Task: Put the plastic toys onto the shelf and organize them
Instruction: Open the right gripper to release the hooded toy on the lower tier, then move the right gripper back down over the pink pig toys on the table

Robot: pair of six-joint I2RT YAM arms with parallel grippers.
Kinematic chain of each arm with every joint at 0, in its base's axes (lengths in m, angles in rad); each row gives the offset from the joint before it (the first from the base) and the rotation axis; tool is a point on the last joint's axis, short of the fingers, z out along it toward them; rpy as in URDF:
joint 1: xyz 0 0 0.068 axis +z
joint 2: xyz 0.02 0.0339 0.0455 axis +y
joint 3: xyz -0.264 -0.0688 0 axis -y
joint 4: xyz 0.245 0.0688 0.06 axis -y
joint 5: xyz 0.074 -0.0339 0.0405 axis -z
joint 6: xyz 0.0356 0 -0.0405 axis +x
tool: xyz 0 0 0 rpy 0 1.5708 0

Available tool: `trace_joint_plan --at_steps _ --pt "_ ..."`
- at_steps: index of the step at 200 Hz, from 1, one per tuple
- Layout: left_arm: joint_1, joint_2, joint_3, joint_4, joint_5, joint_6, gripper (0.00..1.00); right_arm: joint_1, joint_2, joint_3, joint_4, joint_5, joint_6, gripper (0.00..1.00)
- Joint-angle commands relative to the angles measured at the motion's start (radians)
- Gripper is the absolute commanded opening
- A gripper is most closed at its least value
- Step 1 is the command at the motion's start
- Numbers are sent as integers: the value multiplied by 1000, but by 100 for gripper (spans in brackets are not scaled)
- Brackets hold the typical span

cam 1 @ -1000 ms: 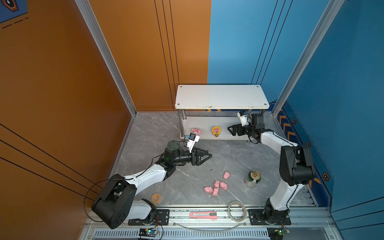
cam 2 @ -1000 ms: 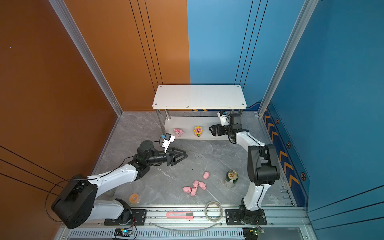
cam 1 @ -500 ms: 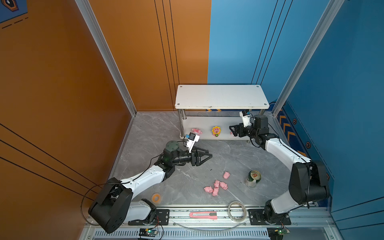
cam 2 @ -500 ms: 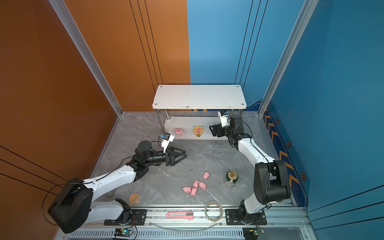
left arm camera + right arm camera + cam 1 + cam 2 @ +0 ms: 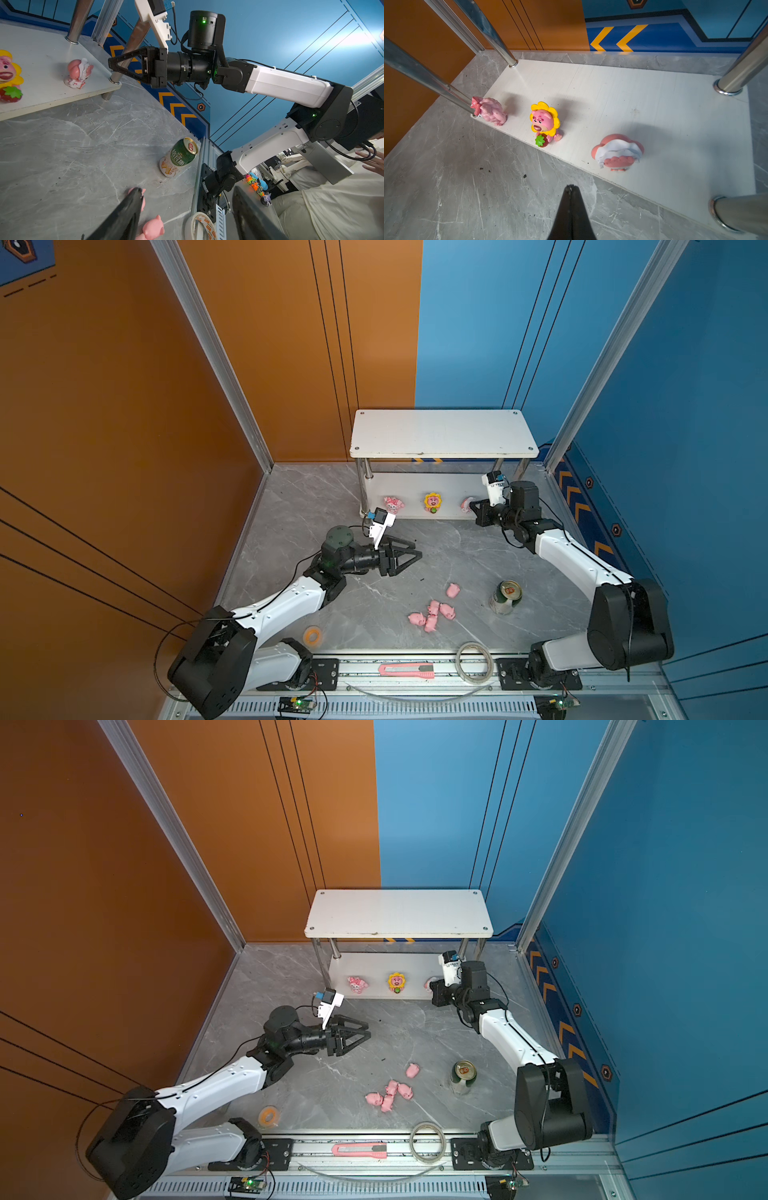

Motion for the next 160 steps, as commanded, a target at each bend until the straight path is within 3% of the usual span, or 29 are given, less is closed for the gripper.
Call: trace_joint_plan --at_steps 1,160 --pt "-5 -10 -15 18 6 -9 70 8 48 -5 -29 23 16 0" --pt "8 59 18 18 23 1 70 17 270 136 5 5 13 0"
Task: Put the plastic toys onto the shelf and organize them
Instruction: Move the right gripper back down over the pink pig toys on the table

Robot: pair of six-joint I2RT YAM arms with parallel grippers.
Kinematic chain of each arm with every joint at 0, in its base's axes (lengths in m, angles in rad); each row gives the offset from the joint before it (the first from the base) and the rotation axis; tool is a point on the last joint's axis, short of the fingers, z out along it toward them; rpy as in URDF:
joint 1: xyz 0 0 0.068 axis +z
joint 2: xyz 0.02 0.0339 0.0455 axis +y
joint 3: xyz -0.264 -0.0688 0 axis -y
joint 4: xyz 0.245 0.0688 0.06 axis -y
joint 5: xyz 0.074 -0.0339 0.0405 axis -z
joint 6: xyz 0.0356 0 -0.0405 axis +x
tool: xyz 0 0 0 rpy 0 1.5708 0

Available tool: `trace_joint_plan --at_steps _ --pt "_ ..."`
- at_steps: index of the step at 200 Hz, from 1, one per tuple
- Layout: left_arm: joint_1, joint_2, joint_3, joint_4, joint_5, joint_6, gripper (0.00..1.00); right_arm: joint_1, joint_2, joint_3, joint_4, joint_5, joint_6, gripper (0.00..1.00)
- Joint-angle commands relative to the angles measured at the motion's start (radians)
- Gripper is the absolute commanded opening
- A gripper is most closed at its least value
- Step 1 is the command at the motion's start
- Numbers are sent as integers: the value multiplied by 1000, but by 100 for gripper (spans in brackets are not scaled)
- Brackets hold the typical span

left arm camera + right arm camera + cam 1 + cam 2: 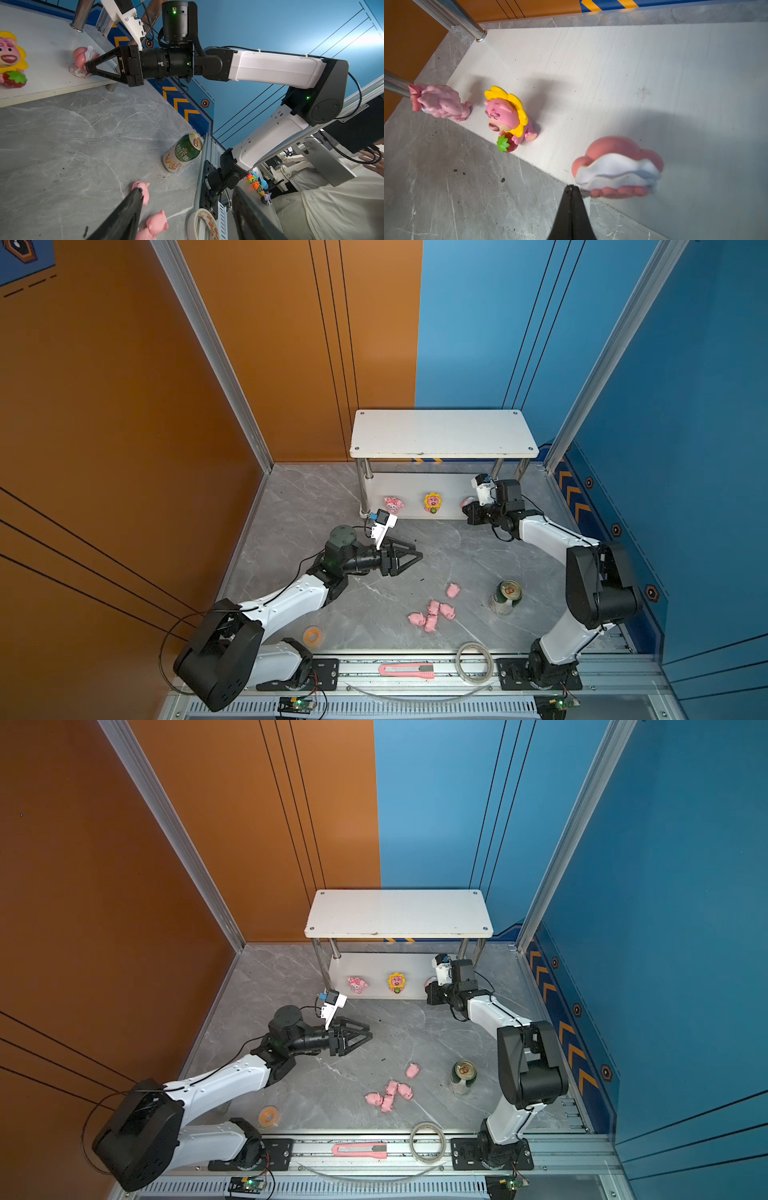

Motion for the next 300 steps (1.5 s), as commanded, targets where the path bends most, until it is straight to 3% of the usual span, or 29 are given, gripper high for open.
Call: trace_joint_plan --at_steps 1,126,170,203,224,245,271,300 --pt "6 8 18 18 23 1 70 12 19 26 5 6 10 0" --pt "10 32 29 18 32 1 69 25 75 96 1 1 6 0" --pt "10 30 35 18 34 0 69 65 29 76 -33 20 18 0" --pt "18 -8 22 5 -13 4 67 195 -192 -63 -193 254 60 0" --pt "8 -30 34 -120 -66 71 62 290 -342 -141 -343 405 162 6" --pt "-38 -32 65 -293 -145 169 58 389 -452 -204 -481 472 283 11" --pt "-93 -18 77 -363 -196 217 57 542 -512 -277 -593 505 425 21" --pt "-112 -9 80 -434 -267 241 51 722 -499 -276 -719 584 509 4"
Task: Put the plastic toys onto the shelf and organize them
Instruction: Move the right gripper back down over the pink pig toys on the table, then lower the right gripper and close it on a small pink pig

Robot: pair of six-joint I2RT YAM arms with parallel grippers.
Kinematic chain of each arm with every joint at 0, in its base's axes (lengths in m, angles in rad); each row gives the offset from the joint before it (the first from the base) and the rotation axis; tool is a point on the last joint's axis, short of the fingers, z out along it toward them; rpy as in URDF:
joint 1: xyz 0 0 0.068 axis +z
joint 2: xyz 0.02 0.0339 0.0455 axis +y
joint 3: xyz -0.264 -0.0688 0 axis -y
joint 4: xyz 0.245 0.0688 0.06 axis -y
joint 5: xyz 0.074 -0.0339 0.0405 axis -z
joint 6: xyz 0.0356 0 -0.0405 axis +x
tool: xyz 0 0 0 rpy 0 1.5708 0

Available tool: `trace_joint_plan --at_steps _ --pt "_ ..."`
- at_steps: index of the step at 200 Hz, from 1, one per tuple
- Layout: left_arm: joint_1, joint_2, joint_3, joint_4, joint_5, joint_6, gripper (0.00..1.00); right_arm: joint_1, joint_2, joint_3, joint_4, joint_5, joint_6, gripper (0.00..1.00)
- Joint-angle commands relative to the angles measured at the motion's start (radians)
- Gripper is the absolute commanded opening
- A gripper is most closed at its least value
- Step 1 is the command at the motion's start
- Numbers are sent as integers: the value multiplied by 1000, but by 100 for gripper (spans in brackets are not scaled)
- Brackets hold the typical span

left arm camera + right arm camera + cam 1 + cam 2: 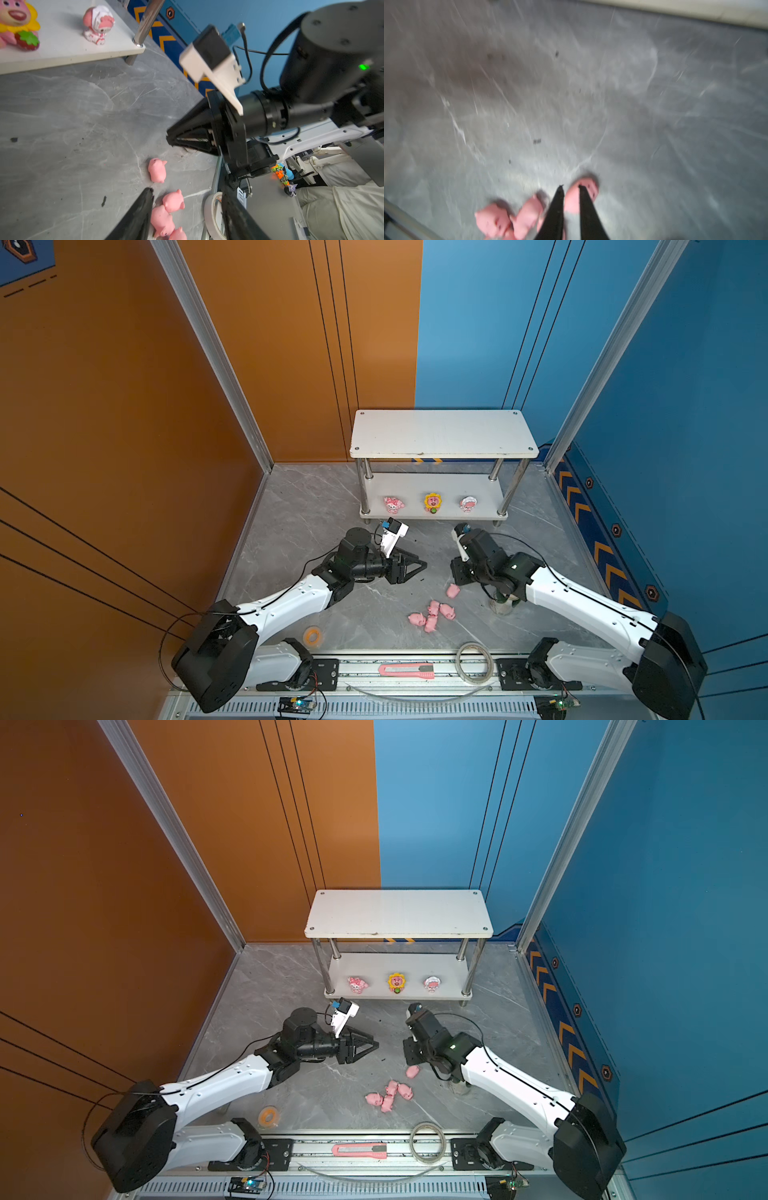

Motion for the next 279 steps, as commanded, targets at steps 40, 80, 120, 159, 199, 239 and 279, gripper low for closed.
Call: trace_joint_plan --at_steps 40,80,120,159,199,239,279 --pt "-9 -7 -10 -122 -144 49 48 181 106 -14 -268 182 174 0" --pt "-5 -18 -34 -120 -167 47 48 191 184 -5 -222 181 158 0" --pt "8 -15 -45 -103 -161 43 48 193 289 56 -150 142 123 0" --pt "35 -6 -66 -68 -139 28 48 149 367 147 -80 162 72 0" --pt "52 0 -69 -55 -121 25 48 78 414 258 5 149 17 0" --pt "65 7 -66 -50 -96 23 49 34 288 212 -15 98 -127 9" --pt "71 38 -63 -21 -75 13 49 -51 280 143 -142 82 -149 8"
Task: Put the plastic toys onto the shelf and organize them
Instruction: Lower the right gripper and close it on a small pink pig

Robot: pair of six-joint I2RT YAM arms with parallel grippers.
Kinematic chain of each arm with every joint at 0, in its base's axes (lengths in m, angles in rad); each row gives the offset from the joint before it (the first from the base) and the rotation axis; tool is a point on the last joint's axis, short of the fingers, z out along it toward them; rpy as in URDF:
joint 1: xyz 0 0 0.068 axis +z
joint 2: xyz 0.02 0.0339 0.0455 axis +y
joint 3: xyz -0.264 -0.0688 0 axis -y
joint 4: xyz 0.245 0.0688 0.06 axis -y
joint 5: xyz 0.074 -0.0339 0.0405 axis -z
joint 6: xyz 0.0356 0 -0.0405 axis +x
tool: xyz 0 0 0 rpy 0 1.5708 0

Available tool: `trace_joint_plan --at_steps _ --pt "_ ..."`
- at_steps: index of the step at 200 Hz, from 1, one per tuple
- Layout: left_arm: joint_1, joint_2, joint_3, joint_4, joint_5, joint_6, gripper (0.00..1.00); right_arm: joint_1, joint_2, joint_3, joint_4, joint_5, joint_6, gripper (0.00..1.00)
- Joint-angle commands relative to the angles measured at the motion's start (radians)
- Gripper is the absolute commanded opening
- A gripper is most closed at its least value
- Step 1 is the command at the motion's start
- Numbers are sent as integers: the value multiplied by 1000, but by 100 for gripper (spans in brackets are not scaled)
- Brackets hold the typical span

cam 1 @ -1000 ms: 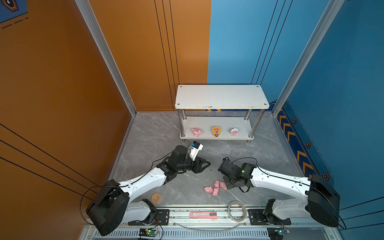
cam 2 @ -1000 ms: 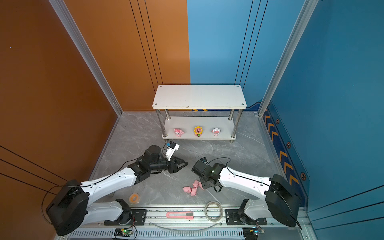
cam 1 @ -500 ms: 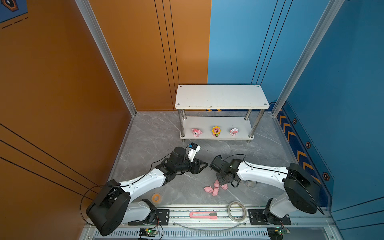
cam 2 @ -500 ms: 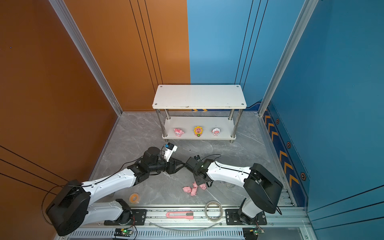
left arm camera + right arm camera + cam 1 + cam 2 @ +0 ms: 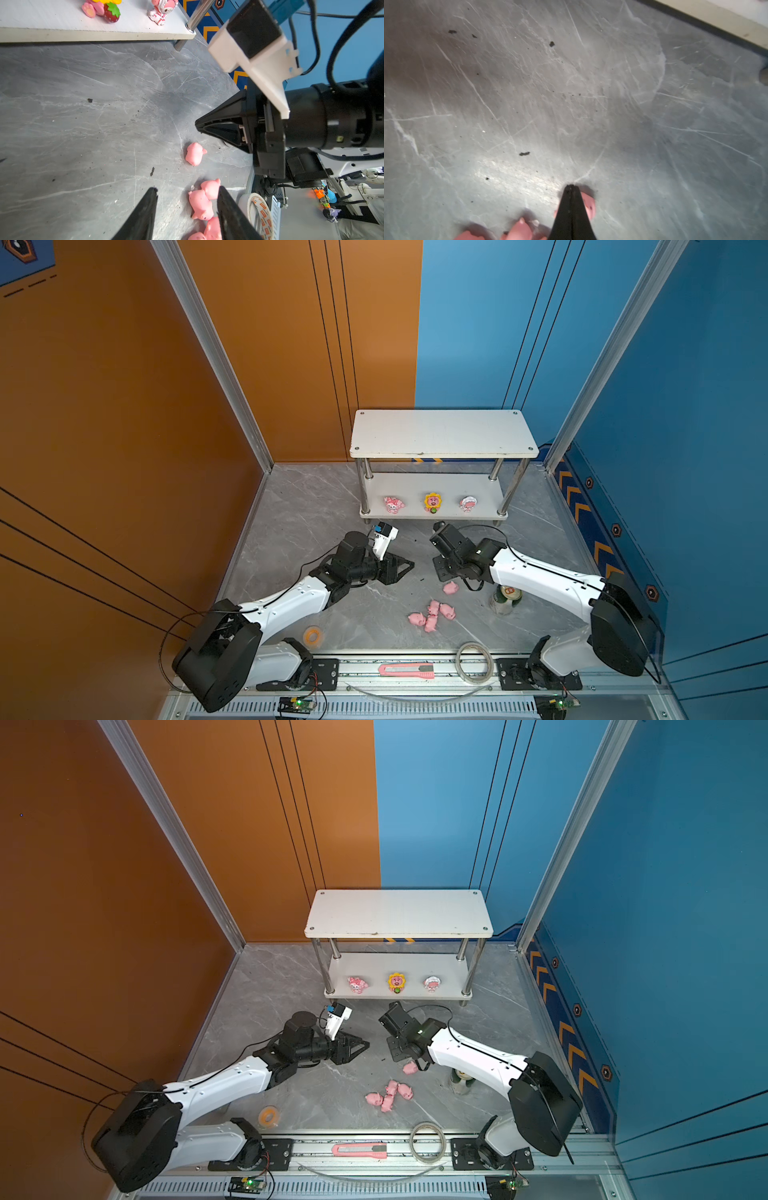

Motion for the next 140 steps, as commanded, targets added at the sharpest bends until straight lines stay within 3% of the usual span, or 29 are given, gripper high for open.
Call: trace_joint_plan --at_steps 1,6,15,21,37,87,140 --pt "14 28 -9 32 40 -9 49 -43 17 -48 -98 -41 -57 9" --pt "13 32 -6 37 44 -13 49 -45 22 -52 -97 -64 -67 16" --pt "14 36 -7 42 49 -18 49 -45 24 -63 -97 -109 -90 44" --pt "14 34 -8 43 49 -20 49 -42 20 -69 -100 -132 -110 57" --pt "14 26 -14 43 44 -23 51 -22 0 -88 -108 -137 -134 71" --pt "25 22 -13 42 48 -29 52 -2 9 -117 -121 -142 -157 75" --pt "34 28 -8 43 55 -36 51 -19 128 -79 -56 -127 -142 68"
